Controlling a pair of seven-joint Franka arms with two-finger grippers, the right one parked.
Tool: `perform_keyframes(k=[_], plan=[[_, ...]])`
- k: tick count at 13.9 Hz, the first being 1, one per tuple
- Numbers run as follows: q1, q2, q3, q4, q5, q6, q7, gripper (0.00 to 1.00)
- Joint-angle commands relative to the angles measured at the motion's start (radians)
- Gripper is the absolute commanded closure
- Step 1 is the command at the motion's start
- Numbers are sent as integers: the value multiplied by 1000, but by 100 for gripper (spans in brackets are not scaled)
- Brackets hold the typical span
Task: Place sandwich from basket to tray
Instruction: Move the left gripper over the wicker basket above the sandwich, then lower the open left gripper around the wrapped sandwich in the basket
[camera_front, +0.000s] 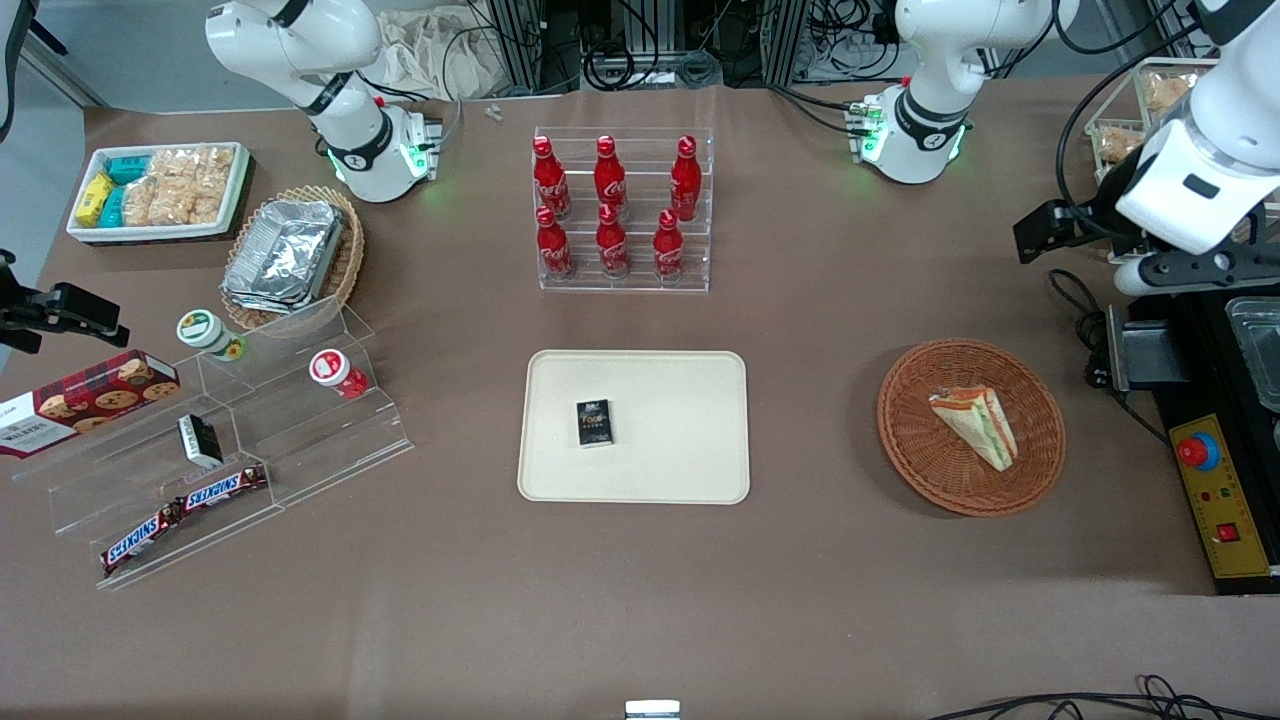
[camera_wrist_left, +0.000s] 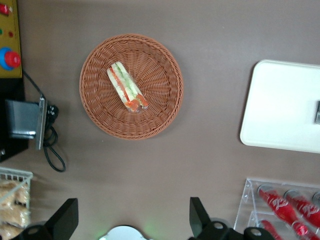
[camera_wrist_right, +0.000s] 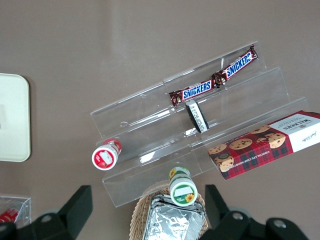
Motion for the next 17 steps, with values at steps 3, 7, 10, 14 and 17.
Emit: perform_keyframes(k=[3, 7, 10, 14, 17], plan=[[5, 38, 9, -8, -18, 15, -88, 0], [42, 35, 11, -129, -18, 127, -98, 0], [59, 37, 12, -227, -18, 240, -126, 0], [66, 51, 12, -356, -9, 420, -190, 0], [80, 87, 12, -424, -2, 539, -259, 0]])
